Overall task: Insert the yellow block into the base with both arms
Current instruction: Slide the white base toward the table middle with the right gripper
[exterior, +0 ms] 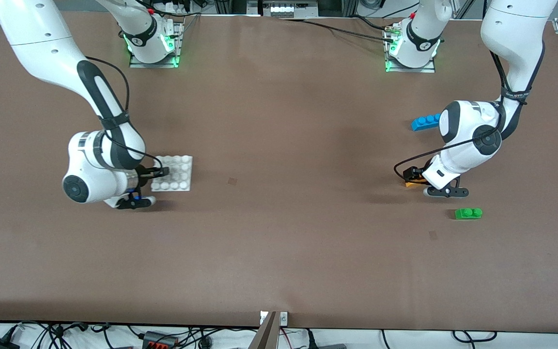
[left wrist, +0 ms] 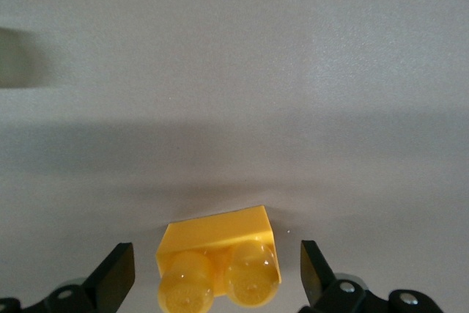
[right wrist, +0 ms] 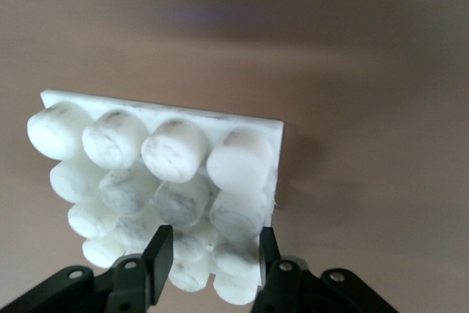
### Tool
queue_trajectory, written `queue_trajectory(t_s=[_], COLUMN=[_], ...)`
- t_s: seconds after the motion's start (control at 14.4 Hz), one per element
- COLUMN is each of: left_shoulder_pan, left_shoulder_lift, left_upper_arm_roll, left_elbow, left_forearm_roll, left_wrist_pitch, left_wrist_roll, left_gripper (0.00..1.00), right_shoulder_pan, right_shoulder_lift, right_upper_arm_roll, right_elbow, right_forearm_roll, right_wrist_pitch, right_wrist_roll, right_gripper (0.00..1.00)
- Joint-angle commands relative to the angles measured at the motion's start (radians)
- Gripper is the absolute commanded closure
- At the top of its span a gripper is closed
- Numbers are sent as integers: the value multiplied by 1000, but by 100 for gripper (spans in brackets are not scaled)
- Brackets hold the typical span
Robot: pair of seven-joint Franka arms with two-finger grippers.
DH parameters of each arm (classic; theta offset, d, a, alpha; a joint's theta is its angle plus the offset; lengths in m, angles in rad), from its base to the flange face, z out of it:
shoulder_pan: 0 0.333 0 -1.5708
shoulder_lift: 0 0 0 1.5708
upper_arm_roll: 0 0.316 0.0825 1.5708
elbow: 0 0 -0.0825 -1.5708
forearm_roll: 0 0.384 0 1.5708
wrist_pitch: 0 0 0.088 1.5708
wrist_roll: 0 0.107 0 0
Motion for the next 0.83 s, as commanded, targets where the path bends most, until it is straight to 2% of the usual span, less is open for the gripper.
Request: queue_trajectory(t_s=[0.0, 0.28, 0.62, 0.76], left_shoulder_pan=[5, 5, -1, -1], left_shoulder_lift=[4, 4, -1, -4], left_upper_arm_roll=[-1, -1, -1, -2], left_elbow=[-10, -10, -3, -1], left_forearm_roll=[-6, -6, -4, -6], left_wrist_pitch=[19, 17, 8, 7], left_wrist_roll=[28, 28, 28, 28], left_gripper=[5, 20, 46, 49], right_shoulder_pan=[61, 188, 306, 363], right_shoulder_lift=[56, 105, 137, 166], right_upper_arm_roll=[3, 3, 1, 1], right_elbow=[37, 71, 160, 200], right_forearm_roll=[95, 136, 133, 127], right_wrist_pitch=[26, 155, 161, 161], right_wrist_roll=[14, 124, 302, 342], right_gripper=[48, 48, 49, 49])
